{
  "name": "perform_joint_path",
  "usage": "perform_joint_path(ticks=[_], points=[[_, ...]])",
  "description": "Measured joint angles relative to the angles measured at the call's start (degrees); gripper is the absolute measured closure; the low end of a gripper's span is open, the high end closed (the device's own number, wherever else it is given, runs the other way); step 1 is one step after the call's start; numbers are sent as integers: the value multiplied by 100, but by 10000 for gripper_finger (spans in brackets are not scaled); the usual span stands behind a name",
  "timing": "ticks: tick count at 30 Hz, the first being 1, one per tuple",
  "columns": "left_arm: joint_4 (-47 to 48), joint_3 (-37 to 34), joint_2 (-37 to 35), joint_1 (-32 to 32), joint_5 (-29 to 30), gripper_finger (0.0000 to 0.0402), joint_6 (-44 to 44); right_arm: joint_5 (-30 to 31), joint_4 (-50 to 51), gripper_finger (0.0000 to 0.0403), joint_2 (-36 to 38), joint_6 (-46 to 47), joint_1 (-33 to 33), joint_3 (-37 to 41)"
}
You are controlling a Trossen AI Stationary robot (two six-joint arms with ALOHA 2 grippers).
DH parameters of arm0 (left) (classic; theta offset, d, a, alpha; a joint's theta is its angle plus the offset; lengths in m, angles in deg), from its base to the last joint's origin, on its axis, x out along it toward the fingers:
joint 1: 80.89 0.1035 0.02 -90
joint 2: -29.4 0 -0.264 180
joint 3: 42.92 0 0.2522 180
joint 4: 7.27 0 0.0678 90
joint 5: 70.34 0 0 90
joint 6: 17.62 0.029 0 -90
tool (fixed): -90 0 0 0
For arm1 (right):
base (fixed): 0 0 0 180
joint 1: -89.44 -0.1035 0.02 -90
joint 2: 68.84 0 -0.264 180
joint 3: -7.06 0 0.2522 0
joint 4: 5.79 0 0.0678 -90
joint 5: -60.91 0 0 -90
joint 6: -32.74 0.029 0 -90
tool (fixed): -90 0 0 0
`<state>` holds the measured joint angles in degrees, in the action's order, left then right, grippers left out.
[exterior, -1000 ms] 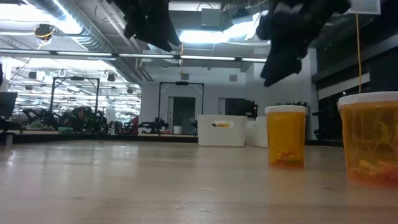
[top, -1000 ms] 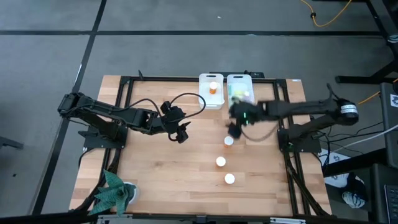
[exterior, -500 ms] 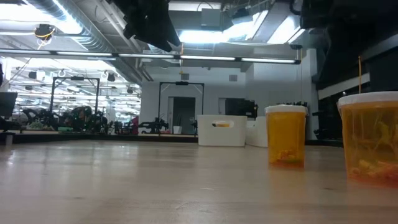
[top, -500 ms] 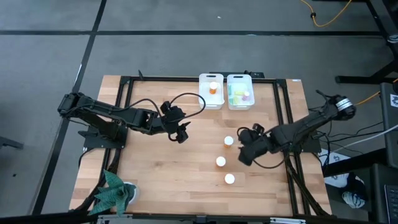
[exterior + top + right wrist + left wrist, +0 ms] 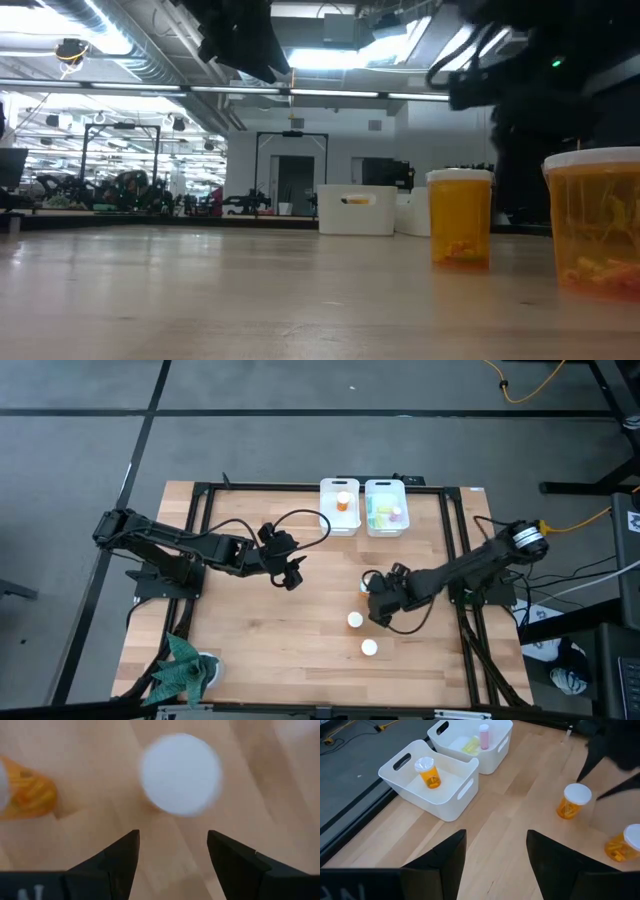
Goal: Pick and place medicine bottles into bin by pill shape (circle, oval)
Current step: Put the large orange medicine pill bottle into the left white bin
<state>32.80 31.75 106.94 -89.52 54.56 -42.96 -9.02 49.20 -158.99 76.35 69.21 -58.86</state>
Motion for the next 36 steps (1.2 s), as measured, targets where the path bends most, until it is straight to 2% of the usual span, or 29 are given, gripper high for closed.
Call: perform_joint_path(ticks=[2, 7, 14, 22, 28, 36], points=[[0, 0, 0, 0, 0, 202, 0, -106, -411, 167, -161, -393, 120, 0], [0, 0, 1, 0, 0, 202, 0, 120, -1216, 167, -489, -896, 464, 0], [8, 0, 0, 0, -2, 202, 42, -464, -1903, 167, -775, -1433, 707, 0], [15, 0, 0, 0, -2, 202, 42, -267, -2523, 167, -767, -1897, 733, 0], [15, 0, 0, 0, -2, 202, 42, 227, -2552, 167, -765, -1855, 733, 0], [15, 0, 1, 0, -2, 202, 42, 240, -2867, 167, -758, -2165, 733, 0]])
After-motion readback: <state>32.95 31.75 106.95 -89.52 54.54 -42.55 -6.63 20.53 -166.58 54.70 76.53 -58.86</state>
